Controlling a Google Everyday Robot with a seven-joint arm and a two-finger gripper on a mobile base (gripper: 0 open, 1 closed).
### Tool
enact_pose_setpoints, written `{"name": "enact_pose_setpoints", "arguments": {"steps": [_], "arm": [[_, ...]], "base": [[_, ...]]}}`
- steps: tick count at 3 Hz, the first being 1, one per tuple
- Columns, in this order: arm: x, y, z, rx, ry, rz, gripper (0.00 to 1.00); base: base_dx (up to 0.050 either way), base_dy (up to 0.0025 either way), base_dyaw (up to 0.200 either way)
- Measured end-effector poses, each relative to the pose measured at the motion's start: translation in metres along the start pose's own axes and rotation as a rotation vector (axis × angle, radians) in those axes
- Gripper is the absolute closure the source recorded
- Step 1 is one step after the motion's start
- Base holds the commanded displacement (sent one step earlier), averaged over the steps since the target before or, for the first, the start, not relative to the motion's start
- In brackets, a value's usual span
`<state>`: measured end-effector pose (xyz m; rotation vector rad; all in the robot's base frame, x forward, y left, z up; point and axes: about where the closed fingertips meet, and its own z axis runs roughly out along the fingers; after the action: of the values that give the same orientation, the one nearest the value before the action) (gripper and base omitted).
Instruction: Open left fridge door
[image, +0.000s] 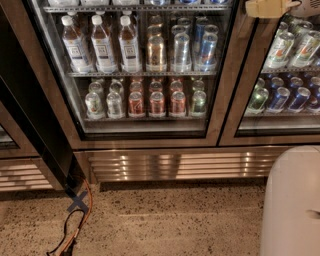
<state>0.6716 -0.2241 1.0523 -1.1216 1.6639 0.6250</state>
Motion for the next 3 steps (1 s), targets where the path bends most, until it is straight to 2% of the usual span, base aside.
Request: {"name": "enact_pose_setpoints", "arguments": {"steps": [3], "arm": [[-0.0002, 0.0000, 0.0002, 0.000, 0.000, 0.000, 1.00]], "base": [[0.000, 0.00000, 0.000]]}}
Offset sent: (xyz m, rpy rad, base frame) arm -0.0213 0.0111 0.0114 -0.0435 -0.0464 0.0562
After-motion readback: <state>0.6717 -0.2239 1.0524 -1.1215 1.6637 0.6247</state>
